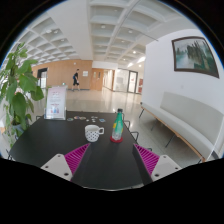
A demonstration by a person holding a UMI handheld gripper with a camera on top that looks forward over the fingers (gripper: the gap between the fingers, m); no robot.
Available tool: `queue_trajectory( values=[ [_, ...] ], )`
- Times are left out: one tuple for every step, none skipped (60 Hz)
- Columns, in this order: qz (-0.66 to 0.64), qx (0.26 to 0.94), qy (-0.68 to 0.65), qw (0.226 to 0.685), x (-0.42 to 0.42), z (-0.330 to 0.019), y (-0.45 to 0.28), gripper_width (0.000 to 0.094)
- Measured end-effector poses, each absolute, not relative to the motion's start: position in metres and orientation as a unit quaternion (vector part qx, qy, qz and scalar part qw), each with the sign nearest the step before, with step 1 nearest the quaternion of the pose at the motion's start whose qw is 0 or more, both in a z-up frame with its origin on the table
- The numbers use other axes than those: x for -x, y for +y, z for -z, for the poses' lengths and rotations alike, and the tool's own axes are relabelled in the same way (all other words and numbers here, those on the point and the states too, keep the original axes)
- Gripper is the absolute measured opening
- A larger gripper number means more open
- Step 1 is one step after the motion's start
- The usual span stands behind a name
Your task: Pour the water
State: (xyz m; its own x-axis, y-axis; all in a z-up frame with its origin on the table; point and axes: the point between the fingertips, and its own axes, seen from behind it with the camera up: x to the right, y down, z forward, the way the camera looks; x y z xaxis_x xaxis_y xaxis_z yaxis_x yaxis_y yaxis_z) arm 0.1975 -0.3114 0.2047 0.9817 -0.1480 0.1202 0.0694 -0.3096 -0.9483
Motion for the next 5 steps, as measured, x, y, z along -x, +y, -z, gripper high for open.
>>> queue_trajectory(
  values=[
    [0.094, 0.804, 0.024, 0.587, -0.1976, -0.2044, -0.3117, 0.0858],
    [0.095, 0.803, 0.024, 0.588, -0.1991, -0.2024, -0.3084, 0.0862],
    [0.096, 0.804, 0.024, 0.587, -0.1987, -0.2020, -0.3091, 0.0862],
    [0.096, 0.805, 0.024, 0.585, -0.1984, -0.2013, -0.3102, 0.0857],
    [0.095, 0.806, 0.023, 0.583, -0.1980, -0.2003, -0.3109, 0.0856]
  ],
)
